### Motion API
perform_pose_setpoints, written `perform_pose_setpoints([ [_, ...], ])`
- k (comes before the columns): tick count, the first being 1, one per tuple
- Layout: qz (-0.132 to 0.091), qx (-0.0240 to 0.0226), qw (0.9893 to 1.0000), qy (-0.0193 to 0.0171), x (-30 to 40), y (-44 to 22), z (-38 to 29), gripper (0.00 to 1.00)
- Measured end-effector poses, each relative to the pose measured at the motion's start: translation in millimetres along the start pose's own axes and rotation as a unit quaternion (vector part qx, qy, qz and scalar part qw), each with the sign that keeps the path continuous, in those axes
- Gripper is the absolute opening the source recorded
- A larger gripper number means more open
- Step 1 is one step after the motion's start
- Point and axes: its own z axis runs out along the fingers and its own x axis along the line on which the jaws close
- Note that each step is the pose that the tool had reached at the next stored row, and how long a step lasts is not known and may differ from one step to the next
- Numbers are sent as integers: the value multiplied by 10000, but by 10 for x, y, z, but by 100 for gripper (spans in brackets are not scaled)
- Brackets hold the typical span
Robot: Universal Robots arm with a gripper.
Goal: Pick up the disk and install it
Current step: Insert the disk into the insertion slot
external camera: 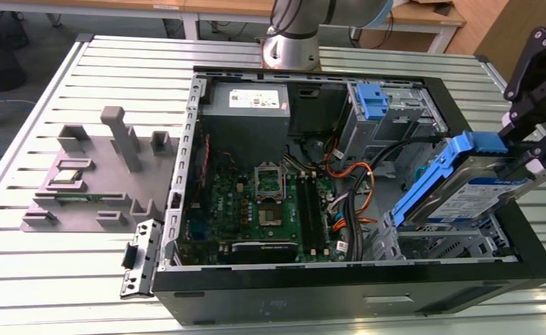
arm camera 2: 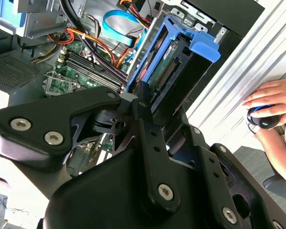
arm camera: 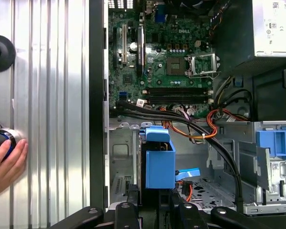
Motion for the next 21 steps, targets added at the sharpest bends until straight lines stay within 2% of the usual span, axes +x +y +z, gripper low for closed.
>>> perform_pose_setpoints([
  [21, 0, 0, 10000, 1, 2, -1, 26, 35],
])
